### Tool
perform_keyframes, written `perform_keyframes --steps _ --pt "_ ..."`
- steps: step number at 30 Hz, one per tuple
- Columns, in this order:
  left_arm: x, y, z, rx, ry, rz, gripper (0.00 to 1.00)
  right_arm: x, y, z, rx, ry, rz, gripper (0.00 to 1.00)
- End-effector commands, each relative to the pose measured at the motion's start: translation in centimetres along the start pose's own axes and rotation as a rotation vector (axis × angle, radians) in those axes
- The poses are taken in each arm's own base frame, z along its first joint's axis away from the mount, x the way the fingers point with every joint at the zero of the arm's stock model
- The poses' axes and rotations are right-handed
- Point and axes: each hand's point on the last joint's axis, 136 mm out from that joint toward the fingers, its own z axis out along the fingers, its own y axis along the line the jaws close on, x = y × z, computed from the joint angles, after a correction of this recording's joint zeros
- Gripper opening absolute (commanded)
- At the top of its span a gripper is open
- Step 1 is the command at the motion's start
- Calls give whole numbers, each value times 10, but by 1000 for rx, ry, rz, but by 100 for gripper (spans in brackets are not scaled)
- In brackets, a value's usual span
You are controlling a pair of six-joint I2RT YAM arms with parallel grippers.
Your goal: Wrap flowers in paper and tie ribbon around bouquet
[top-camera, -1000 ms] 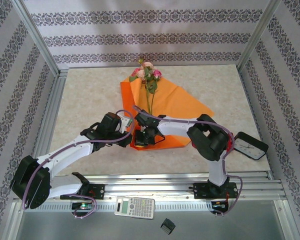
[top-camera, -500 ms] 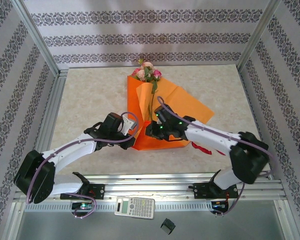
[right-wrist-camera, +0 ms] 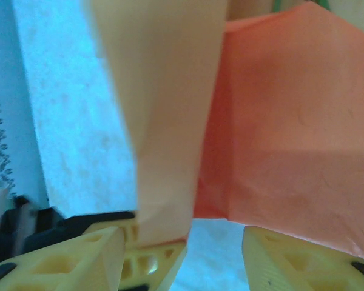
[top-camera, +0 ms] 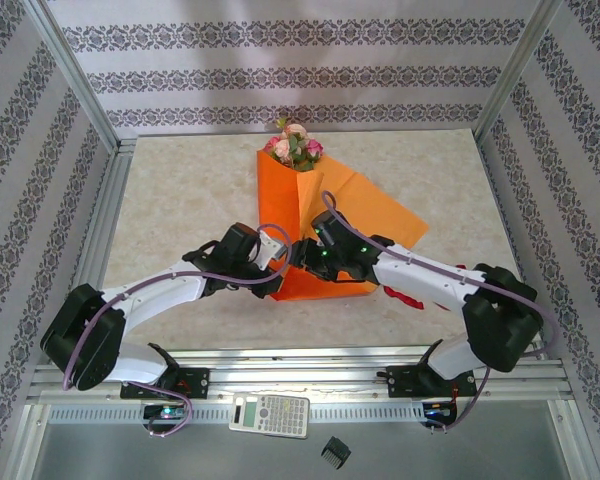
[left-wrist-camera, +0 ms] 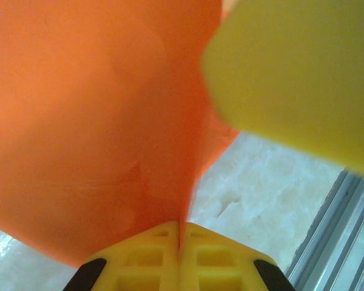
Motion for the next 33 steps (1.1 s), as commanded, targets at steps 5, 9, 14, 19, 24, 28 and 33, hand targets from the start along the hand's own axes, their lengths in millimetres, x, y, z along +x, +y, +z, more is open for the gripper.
perform_keyframes --steps 5,9,14,19,24,28,33 --pt "-10 -13 4 29 -22 46 0 -14 10 -1 -12 -47 58 58" --pt "-14 -14 6 30 -34 38 0 -16 8 -5 -15 -53 82 59" --pt "-17 -16 9 35 -33 46 0 -16 7 2 -10 -36 111 60" --pt "-16 -18 11 41 -28 50 0 -22 9 -1 -5 -57 121 60" --pt "-17 -20 10 47 -40 54 0 -22 0 6 27 -45 137 37" --pt "-17 -21 9 51 -44 57 0 -23 -4 8 43 -50 145 20" --pt "-20 -23 1 45 -74 47 15 -25 -13 1 83 -69 139 0"
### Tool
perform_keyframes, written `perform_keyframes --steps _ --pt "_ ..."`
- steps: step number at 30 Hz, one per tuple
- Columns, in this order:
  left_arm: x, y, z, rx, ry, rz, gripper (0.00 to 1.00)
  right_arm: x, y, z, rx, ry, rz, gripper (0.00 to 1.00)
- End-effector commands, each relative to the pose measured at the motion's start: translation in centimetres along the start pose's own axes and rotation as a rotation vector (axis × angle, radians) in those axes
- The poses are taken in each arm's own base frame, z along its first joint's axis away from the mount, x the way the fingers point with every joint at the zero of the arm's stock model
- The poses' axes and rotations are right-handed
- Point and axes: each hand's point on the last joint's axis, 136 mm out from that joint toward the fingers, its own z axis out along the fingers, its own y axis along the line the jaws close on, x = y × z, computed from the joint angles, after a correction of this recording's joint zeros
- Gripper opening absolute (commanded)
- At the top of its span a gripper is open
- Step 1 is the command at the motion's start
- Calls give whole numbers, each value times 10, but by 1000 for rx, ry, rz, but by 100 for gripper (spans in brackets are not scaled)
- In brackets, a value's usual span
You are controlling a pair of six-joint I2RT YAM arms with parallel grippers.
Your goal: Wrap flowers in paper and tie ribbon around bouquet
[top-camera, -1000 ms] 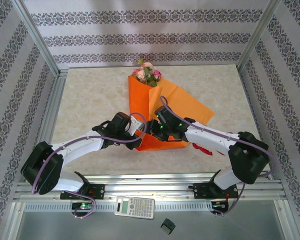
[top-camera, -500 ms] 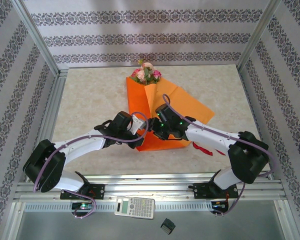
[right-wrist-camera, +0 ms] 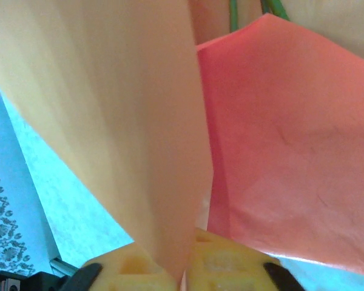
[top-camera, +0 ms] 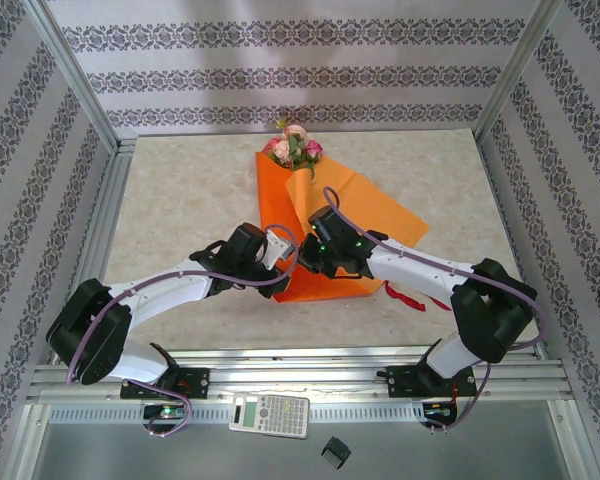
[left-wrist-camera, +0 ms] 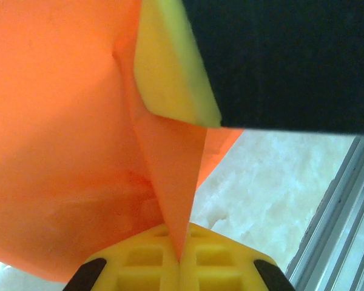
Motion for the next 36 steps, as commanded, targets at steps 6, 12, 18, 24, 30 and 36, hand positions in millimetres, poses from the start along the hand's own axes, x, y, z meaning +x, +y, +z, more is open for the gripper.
perform_keyframes --steps 6,12,18,24,30,36 --pt "-25 3 -36 -72 -165 -205 52 -6 -30 -8 85 -2 -38 0" --pt "-13 19 -19 -54 -103 -516 49 -8 -54 1 138 16 -76 0" --pt "-10 28 -4 -90 -45 -643 39 -12 -59 4 153 18 -111 0" --pt "-1 14 -36 -133 -100 -652 39 -15 -41 5 111 30 -114 0" --pt "46 12 -36 -245 8 -260 46 -11 -46 2 125 40 -68 0" --pt "36 17 -26 -351 -24 -80 53 -7 -49 -1 131 55 -53 0"
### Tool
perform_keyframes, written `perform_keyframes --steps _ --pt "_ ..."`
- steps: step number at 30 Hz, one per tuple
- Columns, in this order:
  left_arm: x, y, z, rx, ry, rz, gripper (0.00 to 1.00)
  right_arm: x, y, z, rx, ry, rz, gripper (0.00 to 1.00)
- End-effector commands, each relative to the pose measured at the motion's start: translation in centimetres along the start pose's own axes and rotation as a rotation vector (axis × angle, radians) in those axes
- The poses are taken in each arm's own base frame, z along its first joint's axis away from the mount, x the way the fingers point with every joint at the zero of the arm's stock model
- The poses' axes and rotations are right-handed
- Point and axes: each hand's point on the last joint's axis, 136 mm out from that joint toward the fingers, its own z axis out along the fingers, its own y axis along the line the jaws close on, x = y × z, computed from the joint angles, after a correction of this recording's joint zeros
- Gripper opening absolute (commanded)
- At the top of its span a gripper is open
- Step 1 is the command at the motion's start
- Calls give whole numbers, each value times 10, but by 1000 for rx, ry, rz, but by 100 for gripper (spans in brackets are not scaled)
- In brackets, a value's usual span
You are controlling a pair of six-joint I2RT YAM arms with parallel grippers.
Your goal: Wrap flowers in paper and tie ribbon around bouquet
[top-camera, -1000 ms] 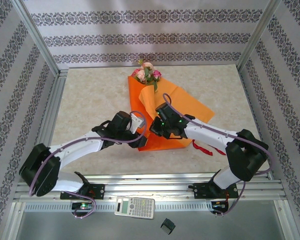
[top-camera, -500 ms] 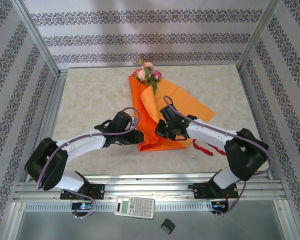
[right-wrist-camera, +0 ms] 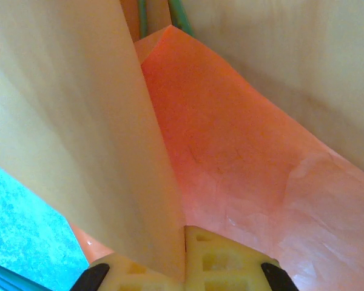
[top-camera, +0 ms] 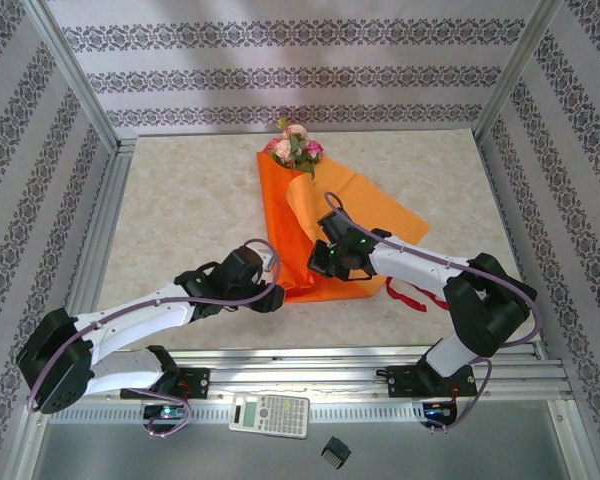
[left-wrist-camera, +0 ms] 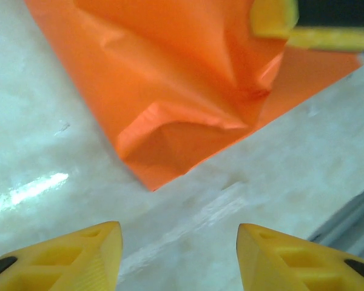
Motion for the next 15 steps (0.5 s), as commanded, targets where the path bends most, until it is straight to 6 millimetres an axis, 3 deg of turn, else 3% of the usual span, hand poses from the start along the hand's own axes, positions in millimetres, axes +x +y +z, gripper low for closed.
perform_keyframes --steps 1,6,11,15 --pt "-12 12 4 -112 -47 118 53 -1 -6 -10 22 -4 21 0" --pt "-28 1 8 -72 -97 10 55 2 -18 -16 54 -21 14 0" --pt "-28 -8 16 -53 -43 -128 55 6 -28 0 60 11 8 0" --pt "-37 -16 17 -23 -53 -125 53 5 -28 7 62 18 10 0"
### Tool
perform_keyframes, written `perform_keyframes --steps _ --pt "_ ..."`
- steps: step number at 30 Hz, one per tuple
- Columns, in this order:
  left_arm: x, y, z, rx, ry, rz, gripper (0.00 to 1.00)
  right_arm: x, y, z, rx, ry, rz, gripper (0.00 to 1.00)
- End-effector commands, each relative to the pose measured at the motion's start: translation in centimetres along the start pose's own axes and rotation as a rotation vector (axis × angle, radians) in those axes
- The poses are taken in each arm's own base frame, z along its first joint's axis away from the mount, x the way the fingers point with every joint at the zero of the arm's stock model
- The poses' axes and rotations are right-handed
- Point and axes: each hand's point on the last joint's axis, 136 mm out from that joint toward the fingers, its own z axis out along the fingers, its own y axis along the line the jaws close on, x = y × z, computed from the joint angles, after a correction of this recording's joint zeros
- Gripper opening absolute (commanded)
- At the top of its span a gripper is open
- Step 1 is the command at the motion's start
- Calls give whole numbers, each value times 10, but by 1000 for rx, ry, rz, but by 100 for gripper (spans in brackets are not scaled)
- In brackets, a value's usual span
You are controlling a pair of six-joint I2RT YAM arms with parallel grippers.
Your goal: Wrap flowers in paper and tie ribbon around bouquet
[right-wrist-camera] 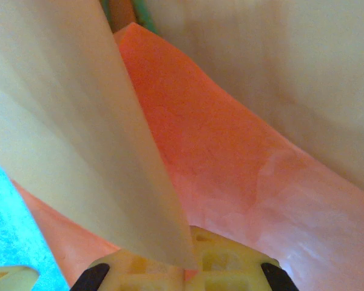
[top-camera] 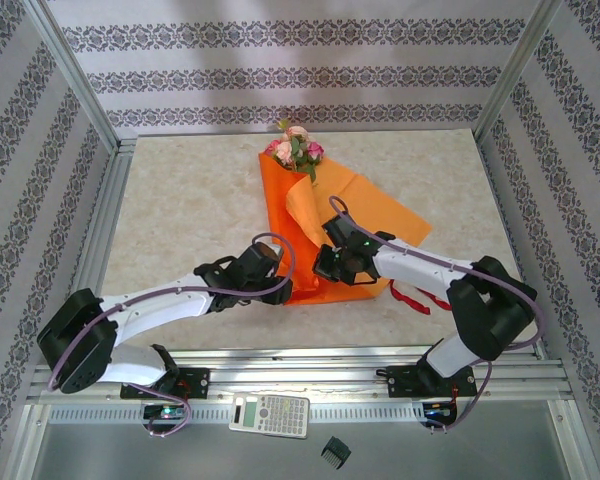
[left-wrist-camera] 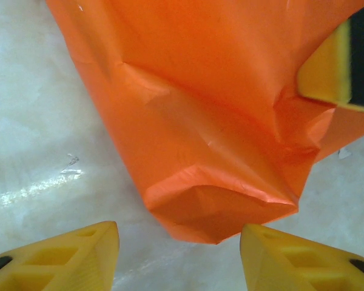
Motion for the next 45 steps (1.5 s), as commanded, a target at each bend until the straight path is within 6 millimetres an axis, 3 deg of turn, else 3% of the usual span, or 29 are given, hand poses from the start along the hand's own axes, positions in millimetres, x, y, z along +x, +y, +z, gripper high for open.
perform_keyframes --steps 1,6,14,20,25,29,33,38,42,45 --pt "-12 -21 -2 64 -15 -9 50 -1 -8 7 12 8 -6 0" --pt "5 -35 -1 34 24 240 53 -6 -2 6 -15 7 9 0" --pt "11 -9 9 -197 -7 519 57 -10 7 -1 -55 26 25 0" --pt "17 -5 23 -258 -20 610 56 -9 11 -3 -77 51 42 0" --pt "10 9 25 -378 -27 616 41 -10 15 -7 -86 55 44 0" --pt "16 19 27 -424 12 607 10 -14 13 -9 -80 37 48 0" --pt "28 27 24 -424 27 531 4 -17 15 -7 -83 39 44 0" --pt "31 25 24 -396 8 429 7 -13 18 0 -95 71 42 0" --pt "33 19 21 -359 3 335 25 -10 19 1 -103 83 41 0" --pt "30 19 2 -344 -17 227 43 -6 21 2 -109 100 37 0"
